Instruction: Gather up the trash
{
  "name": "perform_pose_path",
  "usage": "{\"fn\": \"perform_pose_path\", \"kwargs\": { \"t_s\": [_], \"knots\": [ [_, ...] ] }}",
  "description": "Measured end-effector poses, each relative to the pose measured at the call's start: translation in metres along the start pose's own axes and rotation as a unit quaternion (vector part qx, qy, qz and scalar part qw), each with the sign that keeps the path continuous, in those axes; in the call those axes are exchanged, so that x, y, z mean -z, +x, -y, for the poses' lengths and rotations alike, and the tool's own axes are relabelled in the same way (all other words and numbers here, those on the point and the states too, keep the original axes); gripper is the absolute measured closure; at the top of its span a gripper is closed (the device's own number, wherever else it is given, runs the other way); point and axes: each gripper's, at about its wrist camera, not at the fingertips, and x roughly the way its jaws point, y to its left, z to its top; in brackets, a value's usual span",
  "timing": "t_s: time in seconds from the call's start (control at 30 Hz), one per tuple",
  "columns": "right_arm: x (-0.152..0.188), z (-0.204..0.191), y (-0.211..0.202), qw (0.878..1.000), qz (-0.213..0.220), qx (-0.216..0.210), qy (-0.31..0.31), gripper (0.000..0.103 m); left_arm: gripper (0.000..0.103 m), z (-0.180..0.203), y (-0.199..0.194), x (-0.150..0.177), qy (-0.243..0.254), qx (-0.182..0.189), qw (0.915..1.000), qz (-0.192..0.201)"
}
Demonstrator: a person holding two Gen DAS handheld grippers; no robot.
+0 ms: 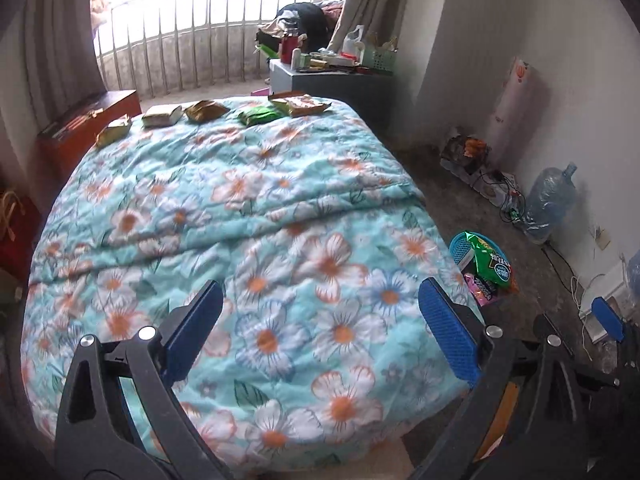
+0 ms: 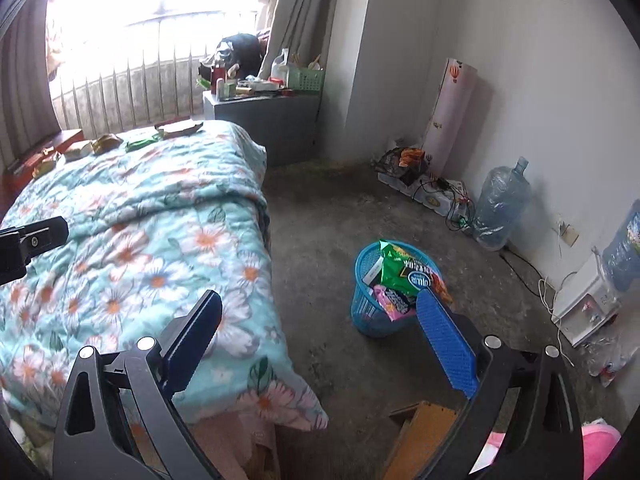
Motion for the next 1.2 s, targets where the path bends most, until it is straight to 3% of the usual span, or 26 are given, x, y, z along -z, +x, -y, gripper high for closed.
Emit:
{"fn": "perform_pose_path", "kwargs": {
  "t_s": [0.3, 1.2],
  "knots": [
    [0.037, 0.007, -0.011, 0.999, -0.044, 0.018, -0.005, 0.008, 0.009, 0.004, -0.003, 0.040, 0.015, -0.029, 0.9989, -0.034],
    [0.040, 0.021, -0.015, 0.999, -0.046, 0.021, 0.000, 0.008, 0.009, 0.013, -0.013, 0.039, 0.032, -0.044, 0.9982, -0.025]
  ]
}}
